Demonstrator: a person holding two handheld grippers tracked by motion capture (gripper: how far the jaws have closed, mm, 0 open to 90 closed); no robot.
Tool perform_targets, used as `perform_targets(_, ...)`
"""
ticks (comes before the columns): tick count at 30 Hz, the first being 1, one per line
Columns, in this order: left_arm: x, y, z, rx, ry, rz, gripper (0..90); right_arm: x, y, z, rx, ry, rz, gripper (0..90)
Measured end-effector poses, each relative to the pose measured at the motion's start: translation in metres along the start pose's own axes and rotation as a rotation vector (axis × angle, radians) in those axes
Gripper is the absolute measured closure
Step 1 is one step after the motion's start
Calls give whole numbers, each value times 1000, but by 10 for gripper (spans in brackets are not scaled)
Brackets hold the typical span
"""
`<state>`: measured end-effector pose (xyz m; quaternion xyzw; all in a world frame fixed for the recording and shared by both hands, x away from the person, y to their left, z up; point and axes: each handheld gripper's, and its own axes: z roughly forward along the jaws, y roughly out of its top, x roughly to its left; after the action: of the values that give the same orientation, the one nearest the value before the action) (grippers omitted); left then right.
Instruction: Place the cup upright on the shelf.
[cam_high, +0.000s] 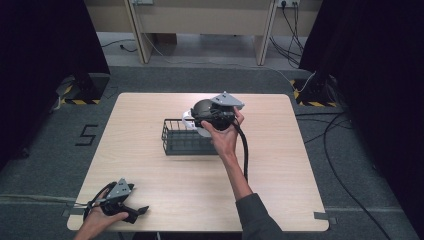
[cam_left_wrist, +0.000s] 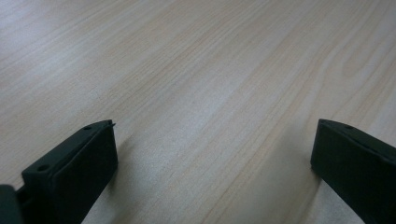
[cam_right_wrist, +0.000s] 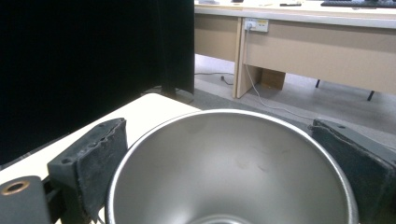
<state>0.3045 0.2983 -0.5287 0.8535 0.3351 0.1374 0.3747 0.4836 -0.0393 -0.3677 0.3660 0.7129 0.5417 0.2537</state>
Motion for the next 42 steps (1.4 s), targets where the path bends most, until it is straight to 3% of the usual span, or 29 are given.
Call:
perform_targets(20, 0, 0, 0, 0, 0, 1, 0, -1, -13, 18, 24, -31, -8, 66)
perform_targets(42, 0, 0, 0, 1, 0, 2, 0, -9, -33, 26, 49, -30, 26, 65)
